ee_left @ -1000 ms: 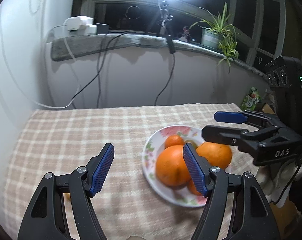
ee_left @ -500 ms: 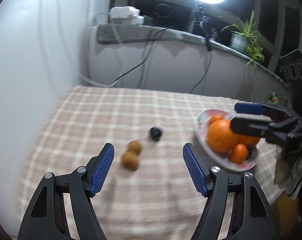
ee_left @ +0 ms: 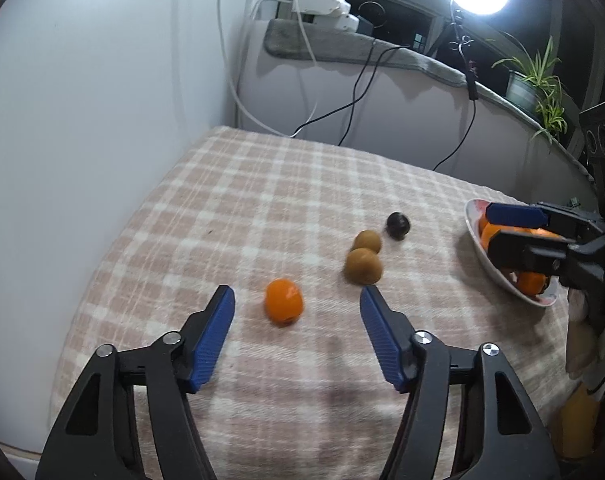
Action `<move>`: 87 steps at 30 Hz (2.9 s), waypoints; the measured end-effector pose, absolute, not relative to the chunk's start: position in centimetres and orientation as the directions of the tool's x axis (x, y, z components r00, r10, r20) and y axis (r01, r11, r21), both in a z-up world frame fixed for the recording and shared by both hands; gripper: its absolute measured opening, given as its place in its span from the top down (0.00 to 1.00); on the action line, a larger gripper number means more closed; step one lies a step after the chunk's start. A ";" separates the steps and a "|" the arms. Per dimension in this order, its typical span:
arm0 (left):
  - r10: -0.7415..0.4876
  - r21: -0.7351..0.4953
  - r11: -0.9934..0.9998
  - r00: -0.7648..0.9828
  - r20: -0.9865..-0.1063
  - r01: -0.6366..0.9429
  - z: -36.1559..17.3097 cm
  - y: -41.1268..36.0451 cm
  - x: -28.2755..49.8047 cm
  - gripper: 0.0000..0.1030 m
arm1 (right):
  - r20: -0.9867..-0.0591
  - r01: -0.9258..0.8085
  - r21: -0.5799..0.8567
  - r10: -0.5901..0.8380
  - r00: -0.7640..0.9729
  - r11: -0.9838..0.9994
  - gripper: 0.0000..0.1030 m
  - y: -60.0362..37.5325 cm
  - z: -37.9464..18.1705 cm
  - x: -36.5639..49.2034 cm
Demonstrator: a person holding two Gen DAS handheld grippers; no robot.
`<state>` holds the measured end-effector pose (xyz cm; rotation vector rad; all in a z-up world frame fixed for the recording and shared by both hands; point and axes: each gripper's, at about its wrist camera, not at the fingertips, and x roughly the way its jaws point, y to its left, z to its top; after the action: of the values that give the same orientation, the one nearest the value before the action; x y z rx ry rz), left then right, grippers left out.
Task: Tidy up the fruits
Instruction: 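Move both tools back to the brown kiwi and small orange fruit, then close the right gripper on the brown kiwi while the left grasps the small orange, then carry the brown kiwi and small orange over the white plate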
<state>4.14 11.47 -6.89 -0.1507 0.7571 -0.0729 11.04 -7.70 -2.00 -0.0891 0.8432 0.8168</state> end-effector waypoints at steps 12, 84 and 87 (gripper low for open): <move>-0.145 -0.184 0.983 0.700 -0.699 0.020 -8.5 12.6 5.2 0.59 | -0.774 -0.641 0.262 0.554 0.307 0.721 0.42 -3.2 -5.9 12.2; -0.273 -0.172 0.962 0.712 -0.648 0.212 -4.6 3.0 7.5 0.78 | -0.687 -0.576 0.265 0.571 0.450 0.773 0.72 -14.1 -1.8 11.9; -0.291 -0.174 0.956 0.710 -0.642 0.235 -4.2 1.8 8.1 0.78 | -0.682 -0.548 0.266 0.557 0.475 0.793 0.72 -16.6 -1.5 12.3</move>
<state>8.13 1.83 -4.22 -0.0820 0.7255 -0.2923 12.28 -16.61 -1.48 0.0115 0.8377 0.6752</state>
